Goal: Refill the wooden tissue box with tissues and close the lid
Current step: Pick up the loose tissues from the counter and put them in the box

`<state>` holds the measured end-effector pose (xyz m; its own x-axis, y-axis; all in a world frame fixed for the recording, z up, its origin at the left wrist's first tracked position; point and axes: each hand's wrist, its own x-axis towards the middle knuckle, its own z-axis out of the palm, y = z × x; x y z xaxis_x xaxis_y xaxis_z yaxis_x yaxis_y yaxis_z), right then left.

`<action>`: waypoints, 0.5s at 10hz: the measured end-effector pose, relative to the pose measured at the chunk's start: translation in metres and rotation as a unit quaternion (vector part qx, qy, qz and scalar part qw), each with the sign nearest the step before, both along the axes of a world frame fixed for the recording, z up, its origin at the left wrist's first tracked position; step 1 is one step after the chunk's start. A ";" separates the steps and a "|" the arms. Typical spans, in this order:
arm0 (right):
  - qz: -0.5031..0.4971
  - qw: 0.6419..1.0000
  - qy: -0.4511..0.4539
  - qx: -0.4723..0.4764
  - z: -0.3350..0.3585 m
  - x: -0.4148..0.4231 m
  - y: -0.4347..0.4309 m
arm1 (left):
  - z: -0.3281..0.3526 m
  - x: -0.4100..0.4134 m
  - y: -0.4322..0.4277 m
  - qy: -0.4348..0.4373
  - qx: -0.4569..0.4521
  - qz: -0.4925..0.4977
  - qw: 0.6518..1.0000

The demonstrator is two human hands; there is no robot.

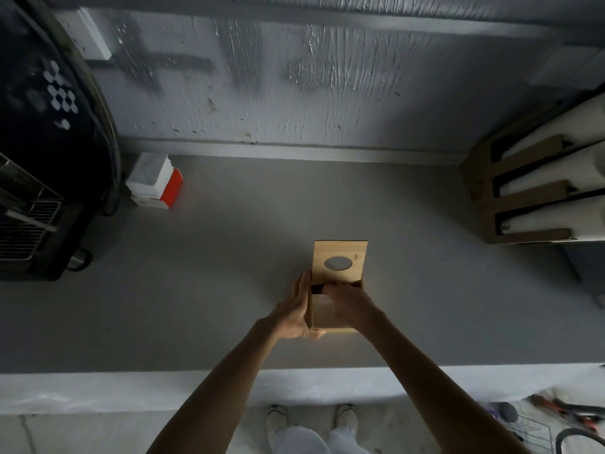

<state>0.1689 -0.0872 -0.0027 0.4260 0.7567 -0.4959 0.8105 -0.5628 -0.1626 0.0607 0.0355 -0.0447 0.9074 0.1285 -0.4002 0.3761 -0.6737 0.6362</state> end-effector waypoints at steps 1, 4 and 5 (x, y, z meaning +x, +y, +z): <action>-0.022 0.999 -0.026 0.014 -0.002 -0.003 0.001 | 0.001 0.000 -0.001 0.000 -0.026 0.026 0.999; -0.071 0.991 -0.022 0.116 -0.022 -0.016 -0.009 | 0.000 -0.003 -0.001 0.015 -0.028 0.055 0.998; -0.094 0.995 0.009 0.040 -0.025 -0.014 -0.004 | 0.001 -0.001 -0.003 0.014 -0.021 0.047 0.999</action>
